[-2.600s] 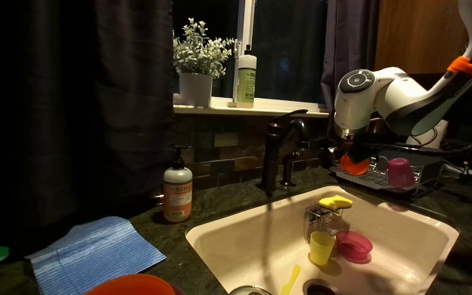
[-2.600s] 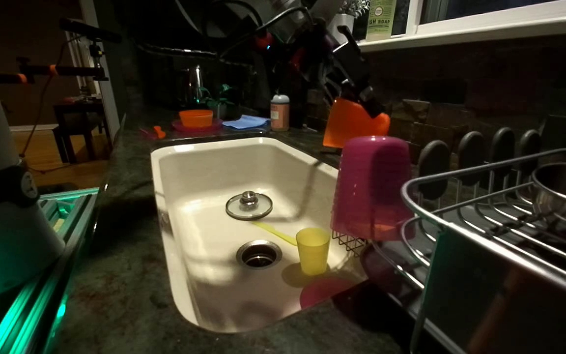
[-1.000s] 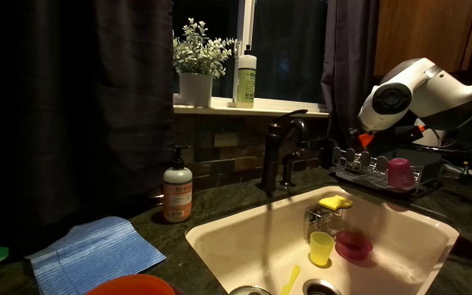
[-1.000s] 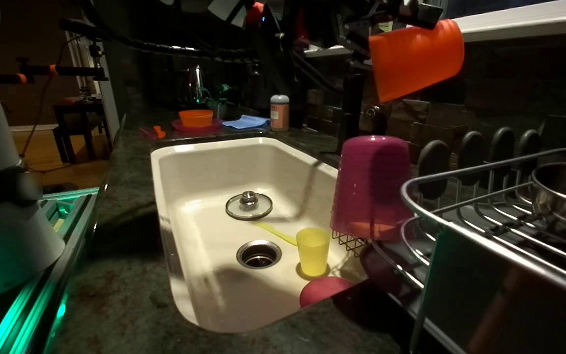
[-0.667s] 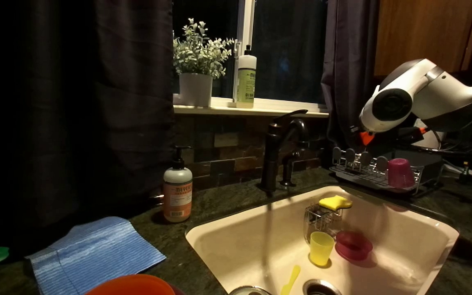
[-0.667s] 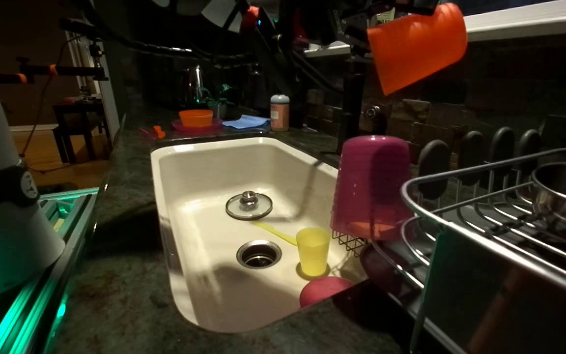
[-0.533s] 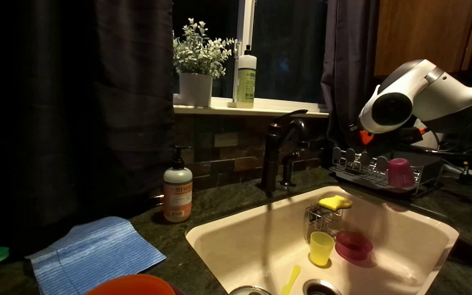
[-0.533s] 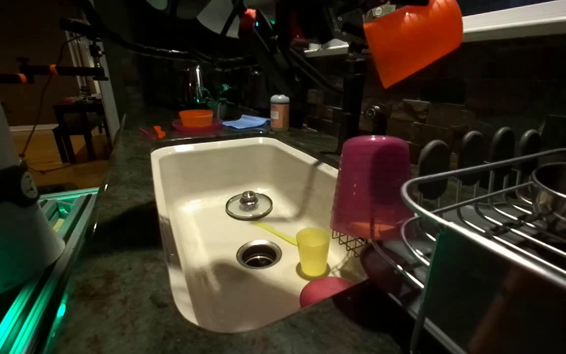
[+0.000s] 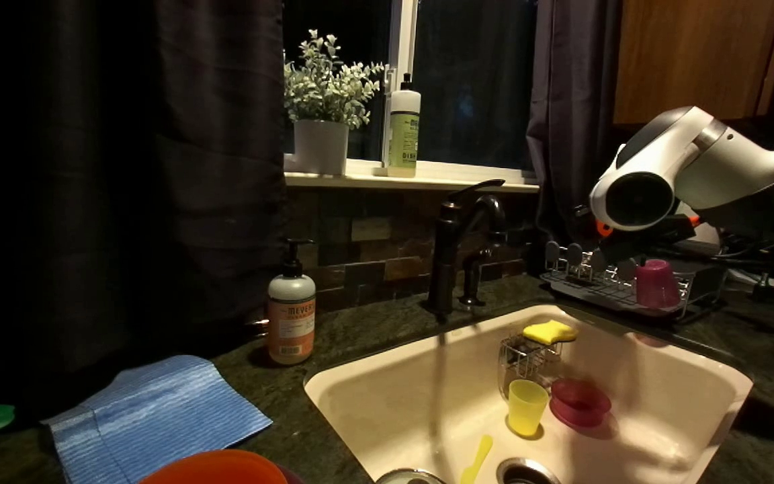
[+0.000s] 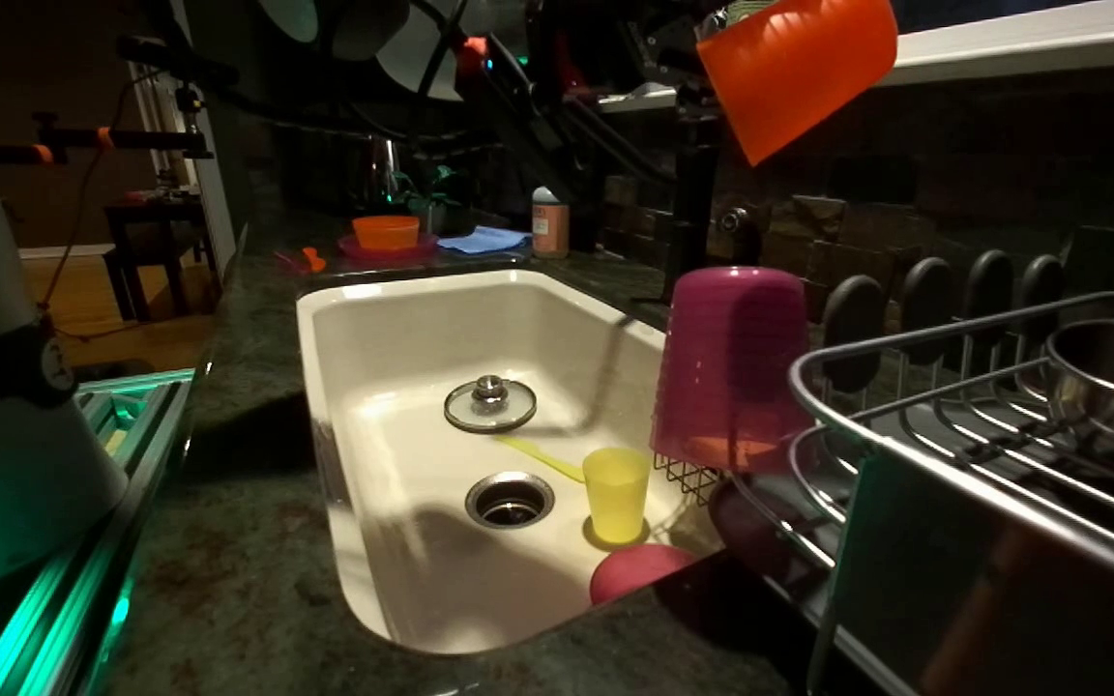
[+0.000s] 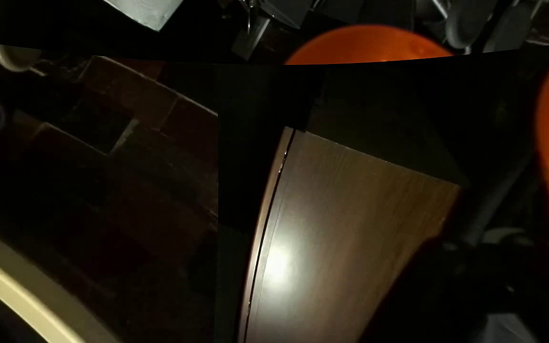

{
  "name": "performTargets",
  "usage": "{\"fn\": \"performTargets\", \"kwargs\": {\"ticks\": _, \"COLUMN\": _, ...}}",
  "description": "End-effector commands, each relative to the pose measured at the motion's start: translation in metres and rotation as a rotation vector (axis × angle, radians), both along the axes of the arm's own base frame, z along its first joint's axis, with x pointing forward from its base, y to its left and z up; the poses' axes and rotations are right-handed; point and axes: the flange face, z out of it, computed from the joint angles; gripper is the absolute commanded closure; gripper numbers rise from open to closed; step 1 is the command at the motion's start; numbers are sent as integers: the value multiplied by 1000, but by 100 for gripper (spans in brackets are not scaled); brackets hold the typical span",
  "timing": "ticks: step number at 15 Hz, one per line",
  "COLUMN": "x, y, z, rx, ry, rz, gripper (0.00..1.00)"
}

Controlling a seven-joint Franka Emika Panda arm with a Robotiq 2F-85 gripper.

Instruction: Put the orange cup on the dishrack.

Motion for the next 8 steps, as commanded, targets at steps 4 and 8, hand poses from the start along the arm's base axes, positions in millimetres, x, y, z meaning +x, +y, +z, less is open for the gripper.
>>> {"fn": "performTargets", "kwargs": {"ticks": 4, "x": -3, "y": -1, "z": -2, "rx": -16, "ry": -10, "rz": 17, "gripper": 58}}
{"fn": "performTargets", "kwargs": {"ticks": 8, "x": -7, "y": -10, "z": 0, "rx": -101, "ry": -65, "rz": -69, "gripper": 58}}
